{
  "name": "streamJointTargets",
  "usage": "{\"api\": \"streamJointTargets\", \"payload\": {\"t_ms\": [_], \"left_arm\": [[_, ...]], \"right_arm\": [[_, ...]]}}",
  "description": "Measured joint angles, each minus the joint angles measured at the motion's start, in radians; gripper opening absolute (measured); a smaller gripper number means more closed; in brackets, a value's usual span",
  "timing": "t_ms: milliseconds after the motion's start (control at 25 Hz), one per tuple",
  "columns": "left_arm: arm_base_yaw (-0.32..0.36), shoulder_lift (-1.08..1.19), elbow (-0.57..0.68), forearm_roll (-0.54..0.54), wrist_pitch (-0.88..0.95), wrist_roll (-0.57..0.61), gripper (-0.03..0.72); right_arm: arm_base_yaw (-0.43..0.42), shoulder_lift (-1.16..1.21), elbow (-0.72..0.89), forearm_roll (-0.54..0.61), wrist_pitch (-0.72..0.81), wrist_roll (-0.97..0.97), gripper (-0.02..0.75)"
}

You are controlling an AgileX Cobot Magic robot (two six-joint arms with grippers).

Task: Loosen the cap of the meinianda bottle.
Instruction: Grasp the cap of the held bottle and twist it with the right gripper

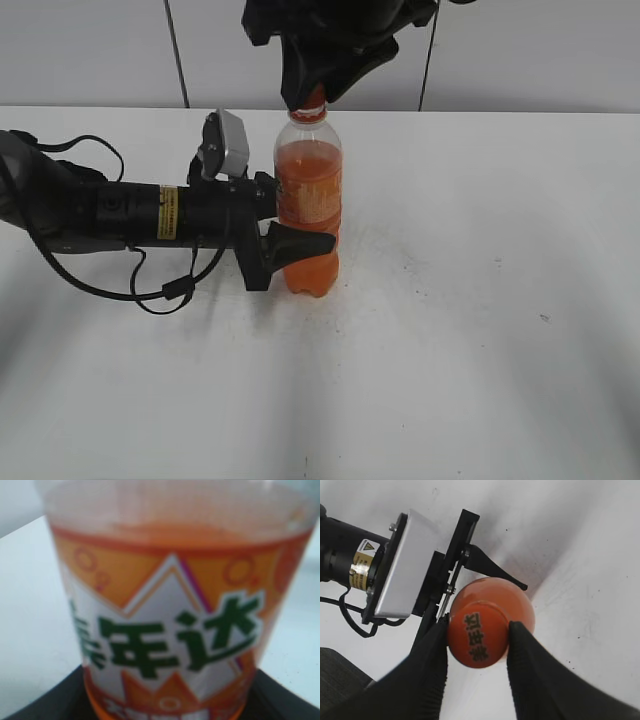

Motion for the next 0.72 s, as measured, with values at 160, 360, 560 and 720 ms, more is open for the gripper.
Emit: {"api": "streamJointTargets", "payload": {"t_ms": [160,360,560,720], "left_arm": [[0.001,0.0,0.0,0.0,-0.001,0.0,0.412],[0.001,0.0,0.0,0.0,0.001,0.0,0.412],[0.0,0.001,0.0,-0.005,0.002,-0.002,0.412],[0.0,0.001,0.0,-0.005,0.002,-0.002,0.412]], "right_arm": [[0.0,0.0,0.0,0.0,0.0,-0.021,0.277],[0.0,0.0,-0.002,-0.024,0.0,-0.093,0.274],[0.004,0.001,-0.003,-0.05,0.0,-0.494,0.274],[0.004,0.001,-0.004,-0.052,-0.001,-0.821,0.274]]}}
